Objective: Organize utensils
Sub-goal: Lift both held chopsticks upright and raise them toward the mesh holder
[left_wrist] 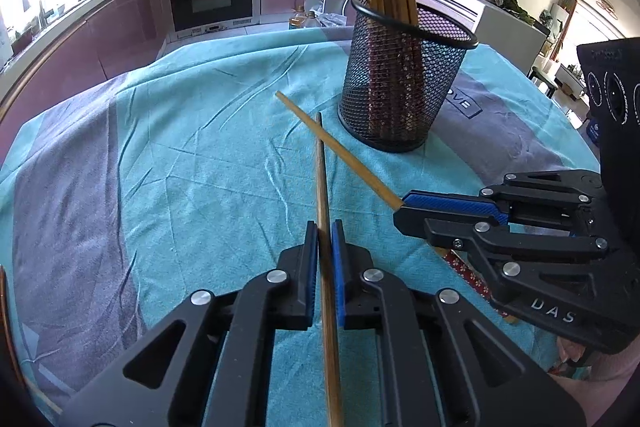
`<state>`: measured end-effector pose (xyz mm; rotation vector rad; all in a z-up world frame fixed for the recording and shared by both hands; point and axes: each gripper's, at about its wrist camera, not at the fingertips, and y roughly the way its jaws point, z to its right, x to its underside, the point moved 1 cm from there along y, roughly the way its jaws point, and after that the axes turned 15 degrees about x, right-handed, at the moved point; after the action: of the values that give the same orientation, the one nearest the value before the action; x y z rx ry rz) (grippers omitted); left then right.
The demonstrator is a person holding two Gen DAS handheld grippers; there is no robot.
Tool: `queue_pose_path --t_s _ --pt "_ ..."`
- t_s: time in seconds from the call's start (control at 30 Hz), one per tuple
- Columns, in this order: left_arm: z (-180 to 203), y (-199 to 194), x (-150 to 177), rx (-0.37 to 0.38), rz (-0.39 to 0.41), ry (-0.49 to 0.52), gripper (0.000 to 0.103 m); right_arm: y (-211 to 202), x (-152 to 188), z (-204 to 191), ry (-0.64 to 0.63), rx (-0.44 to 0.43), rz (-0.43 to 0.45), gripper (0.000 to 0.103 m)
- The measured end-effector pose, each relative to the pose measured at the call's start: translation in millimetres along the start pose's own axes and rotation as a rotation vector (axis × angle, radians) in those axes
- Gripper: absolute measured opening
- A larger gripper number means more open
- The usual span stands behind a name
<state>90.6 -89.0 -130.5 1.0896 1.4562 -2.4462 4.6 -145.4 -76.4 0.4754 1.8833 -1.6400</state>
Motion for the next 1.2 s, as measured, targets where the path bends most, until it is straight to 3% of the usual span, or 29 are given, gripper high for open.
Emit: queue_pose_path --t_s 0.67,1.2 --pt "5 -43 -5 0.01 0.08 0.008 0.008 -37 -9 7 0.035 -0.057 0.099 0.006" --pt "9 -73 -10 0.051 0.144 0.013 0.008 -57 -12 16 0.051 -0.049 0.166 0.006"
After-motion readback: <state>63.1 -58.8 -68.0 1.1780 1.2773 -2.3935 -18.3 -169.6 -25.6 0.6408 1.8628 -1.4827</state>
